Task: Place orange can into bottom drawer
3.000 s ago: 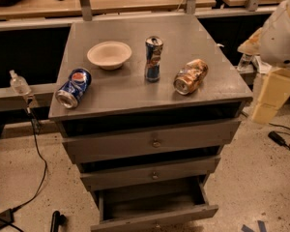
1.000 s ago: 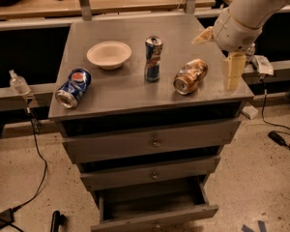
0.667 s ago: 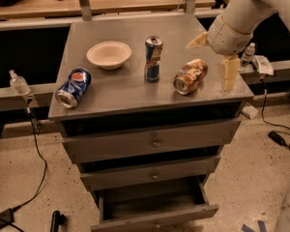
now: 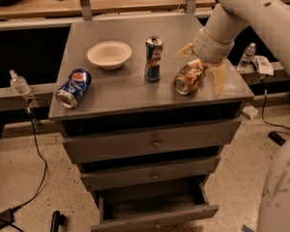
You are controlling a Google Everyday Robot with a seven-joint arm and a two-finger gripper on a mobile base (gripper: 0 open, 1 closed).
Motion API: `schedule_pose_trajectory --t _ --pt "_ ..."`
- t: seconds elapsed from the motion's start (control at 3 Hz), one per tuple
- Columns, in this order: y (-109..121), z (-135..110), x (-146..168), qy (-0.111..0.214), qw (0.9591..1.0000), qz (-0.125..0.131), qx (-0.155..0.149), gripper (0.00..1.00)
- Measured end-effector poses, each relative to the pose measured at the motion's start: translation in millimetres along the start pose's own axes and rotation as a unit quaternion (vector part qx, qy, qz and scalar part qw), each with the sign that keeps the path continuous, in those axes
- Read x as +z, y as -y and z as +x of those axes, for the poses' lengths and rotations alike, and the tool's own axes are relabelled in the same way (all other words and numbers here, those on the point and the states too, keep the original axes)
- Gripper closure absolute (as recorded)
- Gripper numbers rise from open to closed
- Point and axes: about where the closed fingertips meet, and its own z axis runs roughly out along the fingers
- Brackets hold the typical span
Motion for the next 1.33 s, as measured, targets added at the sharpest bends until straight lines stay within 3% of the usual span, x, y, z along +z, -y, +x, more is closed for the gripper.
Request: schedule_pose_trajectory --t 0.67,1.0,1.33 --pt "-4.1 -1.2 12.7 -0.003 0.9999 -0.009 -0.008 0.64" --pt "-3.8 -1.3 11.4 -0.003 0.9999 -0.009 -0.008 0.87" --pt "-9.5 -8.4 -9.0 0.0 0.9999 0.008 -0.012 1.0"
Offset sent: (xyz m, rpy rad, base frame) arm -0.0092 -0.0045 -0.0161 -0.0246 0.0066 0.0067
